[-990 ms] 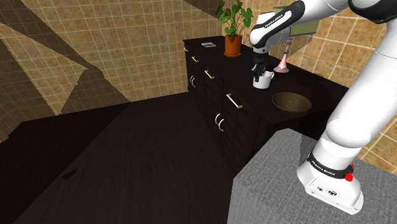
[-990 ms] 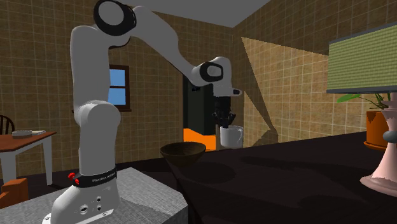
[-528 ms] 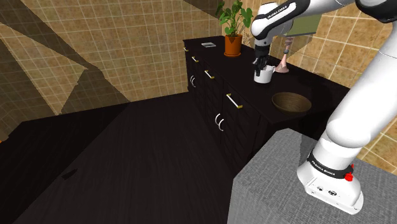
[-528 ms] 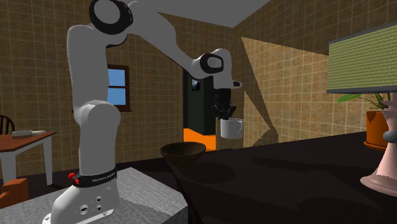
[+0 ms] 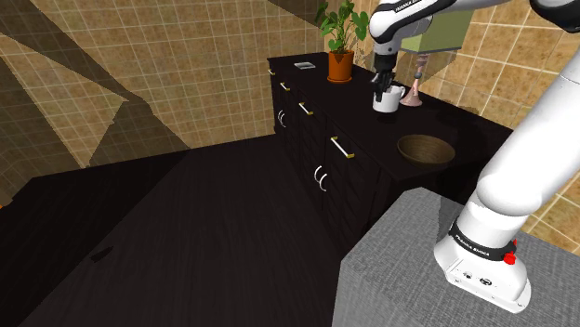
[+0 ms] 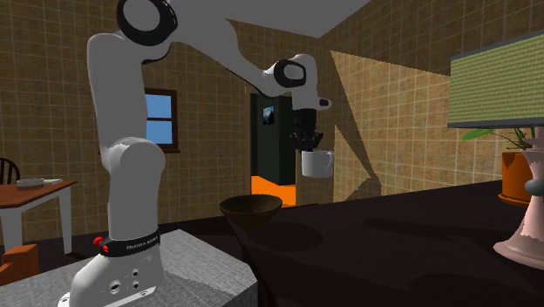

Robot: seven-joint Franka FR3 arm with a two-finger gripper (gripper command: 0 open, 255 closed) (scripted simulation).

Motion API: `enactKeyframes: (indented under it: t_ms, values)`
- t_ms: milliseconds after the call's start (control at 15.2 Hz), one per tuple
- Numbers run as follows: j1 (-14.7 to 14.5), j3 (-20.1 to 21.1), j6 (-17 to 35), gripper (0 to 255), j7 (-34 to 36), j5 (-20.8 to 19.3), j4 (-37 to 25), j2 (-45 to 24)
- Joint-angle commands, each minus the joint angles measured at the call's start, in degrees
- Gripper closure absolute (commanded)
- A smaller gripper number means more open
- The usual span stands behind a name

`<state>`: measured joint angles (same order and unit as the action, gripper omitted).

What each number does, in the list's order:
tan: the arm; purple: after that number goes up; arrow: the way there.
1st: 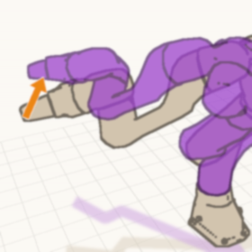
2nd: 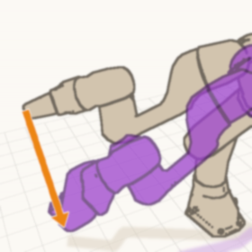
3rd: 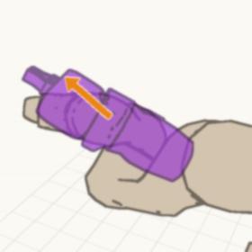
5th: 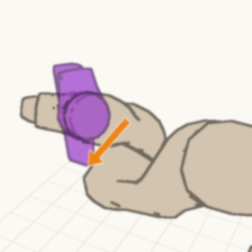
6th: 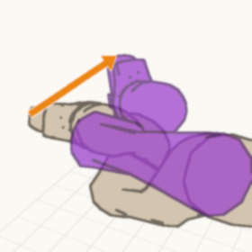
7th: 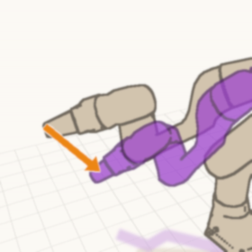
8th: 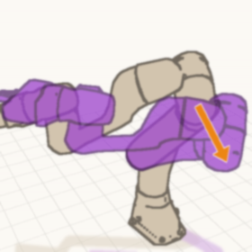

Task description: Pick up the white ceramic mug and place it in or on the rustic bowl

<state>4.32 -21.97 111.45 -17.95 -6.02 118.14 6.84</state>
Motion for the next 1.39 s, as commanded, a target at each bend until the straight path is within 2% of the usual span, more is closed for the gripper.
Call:
enactKeyframes:
  t_ms: [0, 66, 594, 924, 1254, 1320]
  values:
    - [0.0, 0.1, -1.7, 255, -0.1, 0.0, -1.5, 0.2]
    - [0.0, 0.1, -2.2, 255, -0.1, 0.0, -1.9, 0.3]
    - [2.0, 2.6, -4.9, 255, 3.7, -6.2, 14.7, 20.0]
    - [4.4, 4.6, -9.3, 255, 4.8, -8.3, 23.0, 32.6]
    - [7.1, 6.6, -16.1, 255, 4.7, -9.3, 29.8, 46.0]
    - [7.2, 6.4, -15.4, 255, 4.7, -9.4, 30.7, 46.1]
